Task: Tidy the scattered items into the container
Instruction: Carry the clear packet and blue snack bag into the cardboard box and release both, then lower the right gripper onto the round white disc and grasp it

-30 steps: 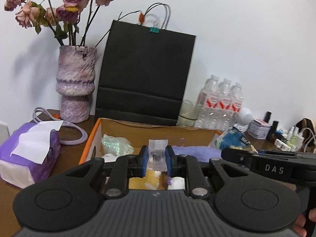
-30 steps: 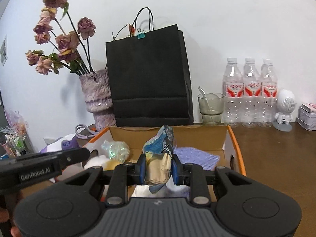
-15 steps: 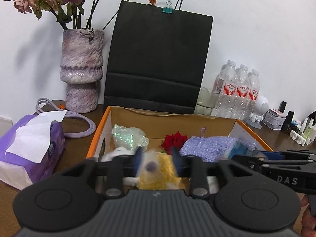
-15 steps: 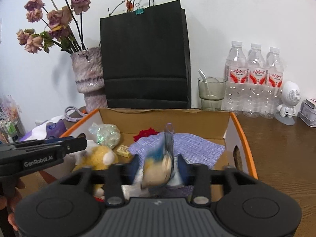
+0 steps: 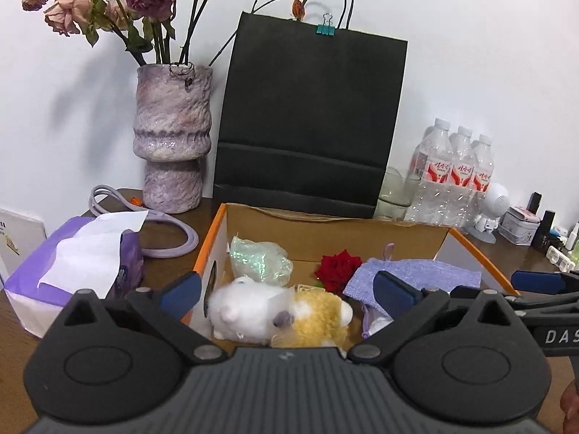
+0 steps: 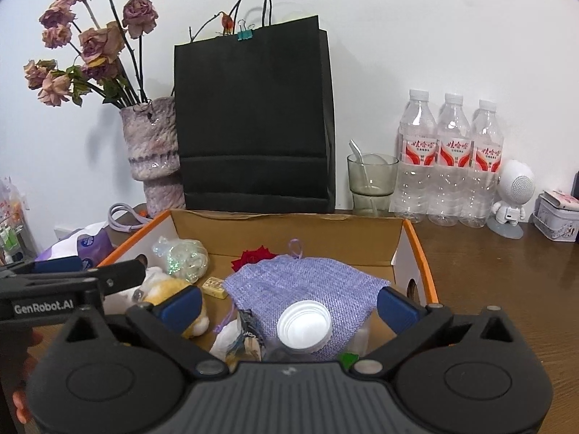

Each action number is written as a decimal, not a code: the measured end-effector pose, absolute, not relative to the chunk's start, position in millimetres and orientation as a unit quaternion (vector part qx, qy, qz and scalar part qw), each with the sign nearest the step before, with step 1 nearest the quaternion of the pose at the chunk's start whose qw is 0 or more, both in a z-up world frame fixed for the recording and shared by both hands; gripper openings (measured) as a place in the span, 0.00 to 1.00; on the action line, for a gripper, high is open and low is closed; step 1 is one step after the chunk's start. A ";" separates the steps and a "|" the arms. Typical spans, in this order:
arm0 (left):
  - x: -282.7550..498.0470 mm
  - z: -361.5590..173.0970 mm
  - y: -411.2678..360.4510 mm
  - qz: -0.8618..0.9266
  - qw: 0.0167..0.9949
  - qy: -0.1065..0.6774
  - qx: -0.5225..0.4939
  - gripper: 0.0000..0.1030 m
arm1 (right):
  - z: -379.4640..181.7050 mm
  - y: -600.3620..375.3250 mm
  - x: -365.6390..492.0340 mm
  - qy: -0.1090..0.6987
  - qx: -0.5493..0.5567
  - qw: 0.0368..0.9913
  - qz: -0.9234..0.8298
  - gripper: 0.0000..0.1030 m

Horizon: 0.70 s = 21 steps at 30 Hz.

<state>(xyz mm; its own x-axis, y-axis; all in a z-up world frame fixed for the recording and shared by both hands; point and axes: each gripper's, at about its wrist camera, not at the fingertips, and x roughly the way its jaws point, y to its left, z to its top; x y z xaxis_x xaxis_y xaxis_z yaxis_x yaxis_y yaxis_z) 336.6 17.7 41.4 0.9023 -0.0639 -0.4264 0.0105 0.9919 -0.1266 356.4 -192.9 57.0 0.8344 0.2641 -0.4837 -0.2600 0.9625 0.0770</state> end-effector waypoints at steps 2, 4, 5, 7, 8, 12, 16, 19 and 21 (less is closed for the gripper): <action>333.4 44.1 18.6 -0.019 0.974 0.218 -0.063 1.00 | 57.7 -192.7 353.7 0.252 0.003 0.958 0.134 1.00; 328.4 47.6 20.3 -0.019 0.975 0.213 -0.066 1.00 | 59.0 -192.3 350.0 0.251 0.002 0.959 0.133 1.00; 325.0 49.9 21.4 -0.018 0.975 0.209 -0.068 1.00 | 59.9 -192.1 347.2 0.250 0.003 0.959 0.133 1.00; 317.2 53.8 23.2 -0.019 0.977 0.201 -0.071 1.00 | 61.8 -192.0 340.2 0.247 0.005 0.960 0.132 1.00; 312.5 55.5 23.9 -0.021 0.978 0.198 -0.069 1.00 | 62.8 -191.9 336.4 0.245 0.005 0.960 0.132 1.00; 293.8 60.0 27.1 -0.019 0.980 0.188 -0.063 1.00 | 66.0 -191.5 317.7 0.238 0.004 0.962 0.132 1.00; 267.5 61.2 33.4 -0.019 0.982 0.175 -0.061 1.00 | 67.2 -190.6 295.8 0.236 0.001 0.963 0.133 1.00; 248.3 57.4 39.4 -0.019 0.983 0.177 -0.048 1.00 | 63.9 -190.0 276.9 0.236 0.000 0.962 0.135 1.00; 237.9 52.7 44.8 -0.017 0.982 0.185 -0.040 1.00 | 58.6 -188.0 265.3 0.241 -0.005 0.961 0.138 1.00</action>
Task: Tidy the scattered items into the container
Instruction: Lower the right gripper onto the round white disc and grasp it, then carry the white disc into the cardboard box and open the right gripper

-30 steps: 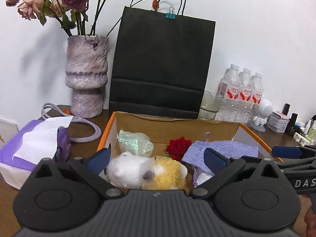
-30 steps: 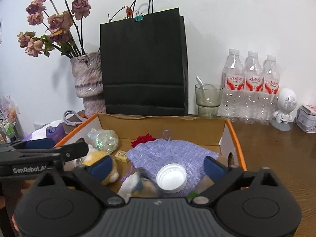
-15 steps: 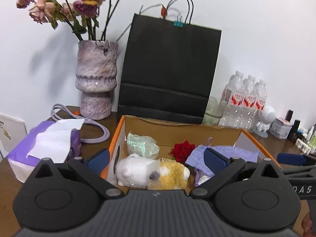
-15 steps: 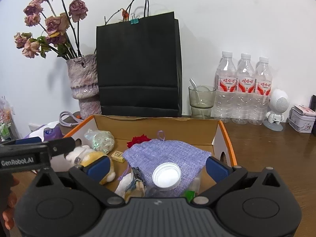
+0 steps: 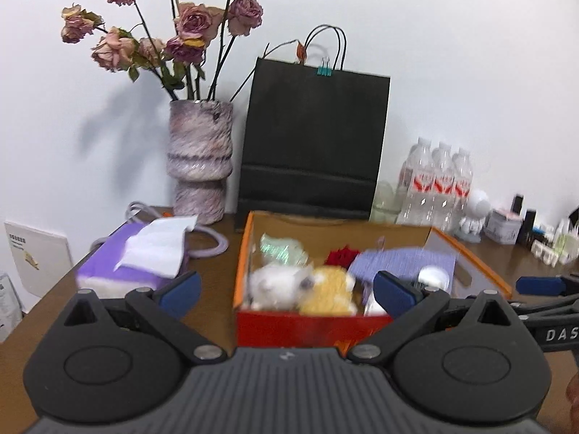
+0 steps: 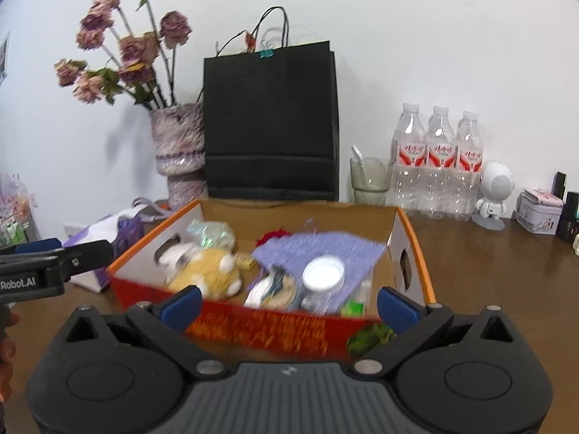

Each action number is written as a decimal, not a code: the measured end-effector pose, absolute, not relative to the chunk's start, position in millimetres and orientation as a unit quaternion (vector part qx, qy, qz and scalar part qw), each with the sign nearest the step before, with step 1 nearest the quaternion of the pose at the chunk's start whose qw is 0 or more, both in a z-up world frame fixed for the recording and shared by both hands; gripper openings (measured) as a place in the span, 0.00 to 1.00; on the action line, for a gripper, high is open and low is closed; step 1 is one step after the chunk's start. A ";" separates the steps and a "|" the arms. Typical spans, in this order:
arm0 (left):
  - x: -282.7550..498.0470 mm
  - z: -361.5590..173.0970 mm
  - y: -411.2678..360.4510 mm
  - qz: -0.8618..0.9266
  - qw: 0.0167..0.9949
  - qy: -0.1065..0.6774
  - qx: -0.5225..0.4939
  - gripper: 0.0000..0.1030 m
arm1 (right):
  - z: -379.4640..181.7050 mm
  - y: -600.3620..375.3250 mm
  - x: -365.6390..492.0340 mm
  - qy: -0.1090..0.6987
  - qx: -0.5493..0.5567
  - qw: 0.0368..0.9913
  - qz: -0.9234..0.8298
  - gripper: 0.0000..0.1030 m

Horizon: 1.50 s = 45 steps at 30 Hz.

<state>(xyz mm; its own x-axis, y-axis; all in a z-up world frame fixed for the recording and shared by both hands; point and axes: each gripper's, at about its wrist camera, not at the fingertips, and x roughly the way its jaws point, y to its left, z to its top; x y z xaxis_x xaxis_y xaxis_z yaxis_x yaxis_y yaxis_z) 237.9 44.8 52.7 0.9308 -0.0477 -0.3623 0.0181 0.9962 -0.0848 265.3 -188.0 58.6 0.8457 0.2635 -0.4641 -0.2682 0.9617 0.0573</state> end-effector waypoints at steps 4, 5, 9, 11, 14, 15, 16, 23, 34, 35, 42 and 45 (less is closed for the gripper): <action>221.7 43.3 58.3 -0.003 0.979 0.201 -0.040 1.00 | 47.7 -180.5 246.3 0.254 -0.020 0.956 0.143 1.00; 218.0 40.9 62.1 0.000 0.978 0.205 -0.042 1.00 | 45.1 -179.3 242.5 0.257 -0.021 0.955 0.145 1.00; 205.6 30.1 71.9 0.007 0.974 0.225 -0.041 1.00 | 32.6 -175.5 230.4 0.274 -0.017 0.949 0.154 1.00; 200.4 24.2 75.1 0.010 0.972 0.233 -0.036 1.00 | 25.0 -171.4 227.1 0.286 -0.021 0.946 0.154 1.00; 197.9 14.8 79.9 0.012 0.968 0.249 -0.037 1.00 | 12.7 -163.1 226.0 0.302 -0.033 0.940 0.156 1.00; 198.3 11.7 81.6 0.013 0.966 0.254 -0.038 1.00 | 9.2 -160.0 227.0 0.308 -0.037 0.938 0.158 1.00; 199.4 8.6 83.4 0.016 0.965 0.259 -0.039 1.00 | 5.6 -156.5 228.2 0.313 -0.042 0.935 0.159 1.00; 218.3 -8.8 90.0 0.032 0.955 0.292 -0.049 1.00 | -9.4 -136.9 243.6 0.334 -0.060 0.929 0.151 0.97; 240.4 -20.2 91.0 0.033 0.948 0.314 -0.043 1.00 | -13.3 -127.0 262.9 0.333 -0.043 0.930 0.152 0.47; 239.7 -20.1 91.9 0.034 0.948 0.312 -0.045 1.00 | -11.9 -126.9 261.3 0.329 -0.045 0.930 0.156 0.37; 232.7 -17.2 90.8 0.038 0.952 0.301 -0.047 1.00 | -6.5 -133.3 248.9 0.320 -0.033 0.932 0.164 0.37; 228.2 -14.8 87.4 0.035 0.953 0.298 -0.045 1.00 | 0.0 -138.0 243.5 0.310 -0.029 0.936 0.163 0.37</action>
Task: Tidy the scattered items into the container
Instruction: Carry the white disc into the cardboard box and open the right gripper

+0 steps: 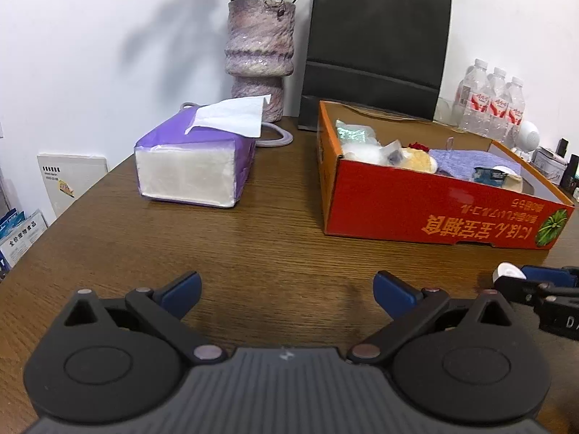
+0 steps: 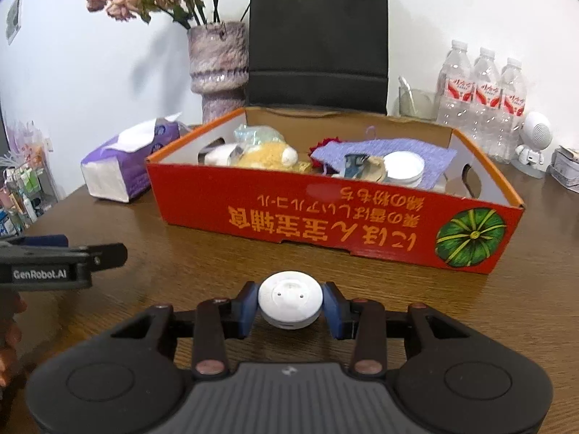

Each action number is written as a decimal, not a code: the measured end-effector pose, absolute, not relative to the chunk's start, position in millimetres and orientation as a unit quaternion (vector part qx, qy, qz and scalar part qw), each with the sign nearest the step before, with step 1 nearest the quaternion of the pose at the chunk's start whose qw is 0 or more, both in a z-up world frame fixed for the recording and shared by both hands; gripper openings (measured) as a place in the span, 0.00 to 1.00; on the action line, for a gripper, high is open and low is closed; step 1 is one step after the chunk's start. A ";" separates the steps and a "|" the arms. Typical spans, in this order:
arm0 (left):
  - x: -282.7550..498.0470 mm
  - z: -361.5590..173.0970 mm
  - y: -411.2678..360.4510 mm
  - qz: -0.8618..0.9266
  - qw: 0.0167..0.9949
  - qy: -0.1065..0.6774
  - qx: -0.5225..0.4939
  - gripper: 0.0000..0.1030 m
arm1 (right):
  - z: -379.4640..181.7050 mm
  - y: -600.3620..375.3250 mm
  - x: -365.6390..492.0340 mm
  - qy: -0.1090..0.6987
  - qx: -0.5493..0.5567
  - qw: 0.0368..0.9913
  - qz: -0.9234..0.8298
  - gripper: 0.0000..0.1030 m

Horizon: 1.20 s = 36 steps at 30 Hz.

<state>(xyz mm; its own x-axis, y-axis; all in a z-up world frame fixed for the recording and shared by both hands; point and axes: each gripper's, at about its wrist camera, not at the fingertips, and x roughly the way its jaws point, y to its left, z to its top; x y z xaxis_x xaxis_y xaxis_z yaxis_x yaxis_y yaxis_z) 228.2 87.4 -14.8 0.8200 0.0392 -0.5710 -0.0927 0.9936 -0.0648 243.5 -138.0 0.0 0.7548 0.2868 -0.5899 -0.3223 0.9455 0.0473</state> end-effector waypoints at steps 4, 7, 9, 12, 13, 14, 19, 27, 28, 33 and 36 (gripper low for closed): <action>223.8 -7.8 78.8 0.030 0.956 0.291 -0.033 1.00 | 9.8 -148.0 239.2 0.294 -0.026 0.943 0.155 0.37; 223.7 -2.9 72.1 0.022 0.957 0.287 -0.037 1.00 | 16.0 -157.6 239.3 0.284 -0.021 0.947 0.150 0.37; 224.5 1.5 66.2 0.017 0.958 0.285 -0.038 1.00 | 20.4 -164.8 240.3 0.279 -0.018 0.949 0.149 0.37; 226.8 10.0 55.6 0.009 0.961 0.275 -0.037 1.00 | 28.4 -174.3 243.7 0.271 -0.015 0.951 0.148 0.37; 228.1 13.3 51.7 0.006 0.962 0.271 -0.036 1.00 | 32.0 -177.2 245.6 0.268 -0.014 0.952 0.148 0.37; 229.3 16.4 48.2 0.003 0.963 0.267 -0.035 1.00 | 35.3 -179.5 247.6 0.264 -0.013 0.953 0.148 0.37; 244.6 32.1 27.2 -0.007 0.967 0.253 -0.033 1.00 | 53.9 -186.4 263.6 0.245 -0.015 0.958 0.145 0.37; 283.1 54.9 7.4 -0.006 0.973 0.223 -0.055 1.00 | 69.1 -189.1 310.3 0.241 -0.001 0.961 0.134 0.37; 288.6 56.8 5.8 -0.005 0.974 0.221 -0.055 1.00 | 69.8 -189.1 316.5 0.241 0.000 0.962 0.132 0.37; 314.9 62.6 1.7 0.018 0.975 0.213 -0.062 1.00 | 72.4 -189.3 344.6 0.244 0.004 0.962 0.126 0.37; 330.1 62.7 1.9 0.030 0.974 0.215 -0.066 1.00 | 72.6 -191.2 358.4 0.248 0.007 0.961 0.120 0.37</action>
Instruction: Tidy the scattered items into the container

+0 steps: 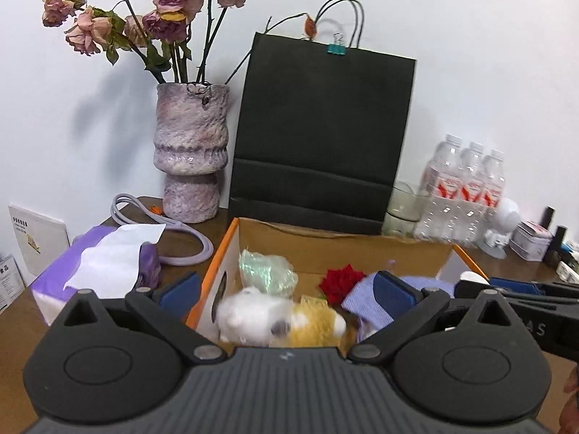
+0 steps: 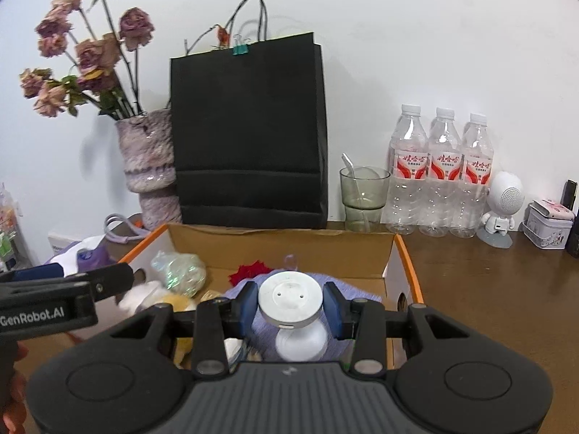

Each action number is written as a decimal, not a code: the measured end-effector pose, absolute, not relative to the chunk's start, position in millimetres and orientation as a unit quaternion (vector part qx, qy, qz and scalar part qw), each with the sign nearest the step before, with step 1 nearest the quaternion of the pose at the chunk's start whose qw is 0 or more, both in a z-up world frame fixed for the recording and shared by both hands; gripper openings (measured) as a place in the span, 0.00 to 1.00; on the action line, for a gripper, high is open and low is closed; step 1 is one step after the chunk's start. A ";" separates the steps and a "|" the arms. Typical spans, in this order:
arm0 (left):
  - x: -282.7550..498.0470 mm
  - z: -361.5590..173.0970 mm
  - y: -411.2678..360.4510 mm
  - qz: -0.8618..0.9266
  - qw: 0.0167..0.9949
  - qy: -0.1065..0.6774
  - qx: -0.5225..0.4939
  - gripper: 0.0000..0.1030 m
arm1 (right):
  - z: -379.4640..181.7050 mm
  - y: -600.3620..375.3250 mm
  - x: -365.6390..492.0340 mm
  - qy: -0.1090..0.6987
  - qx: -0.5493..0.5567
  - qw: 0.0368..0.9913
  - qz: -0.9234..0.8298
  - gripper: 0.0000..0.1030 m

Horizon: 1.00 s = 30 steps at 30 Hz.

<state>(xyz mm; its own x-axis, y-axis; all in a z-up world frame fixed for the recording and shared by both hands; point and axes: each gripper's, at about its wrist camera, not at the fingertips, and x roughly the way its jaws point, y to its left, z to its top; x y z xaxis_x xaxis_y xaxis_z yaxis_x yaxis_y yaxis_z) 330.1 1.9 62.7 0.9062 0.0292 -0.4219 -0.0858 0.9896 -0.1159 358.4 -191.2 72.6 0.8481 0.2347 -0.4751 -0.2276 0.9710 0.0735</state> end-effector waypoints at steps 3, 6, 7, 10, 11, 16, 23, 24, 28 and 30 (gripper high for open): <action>340.6 60.1 2.5 0.036 0.972 0.220 -0.067 1.00 | 69.6 -192.5 368.0 0.256 0.008 0.959 0.121 0.37; 346.8 56.6 1.8 0.039 0.971 0.227 -0.064 1.00 | 65.1 -192.8 374.7 0.264 0.011 0.957 0.120 0.37; 347.6 55.7 1.6 0.039 0.971 0.228 -0.061 1.00 | 64.3 -193.0 375.5 0.266 0.013 0.957 0.120 0.37; 348.0 54.0 2.8 0.041 0.971 0.230 -0.058 1.00 | 63.0 -193.2 376.6 0.267 0.014 0.956 0.121 0.39; 347.6 54.2 3.3 0.042 0.971 0.229 -0.058 1.00 | 63.0 -192.7 376.3 0.268 0.012 0.956 0.122 0.54; 341.8 59.3 9.1 0.049 0.972 0.219 -0.061 1.00 | 69.6 -189.2 368.7 0.259 -0.001 0.958 0.123 0.99; 332.2 69.5 14.1 0.048 0.975 0.206 -0.069 1.00 | 82.5 -190.5 358.3 0.256 -0.002 0.960 0.114 1.00; 330.8 70.8 13.7 0.047 0.975 0.204 -0.069 1.00 | 84.3 -190.7 356.4 0.254 -0.002 0.961 0.114 1.00; 324.4 74.6 11.0 0.039 0.977 0.200 -0.065 1.00 | 88.7 -191.5 349.1 0.250 -0.001 0.961 0.116 1.00; 320.2 76.2 10.5 0.036 0.978 0.198 -0.064 1.00 | 90.2 -192.3 344.9 0.249 -0.001 0.962 0.116 1.00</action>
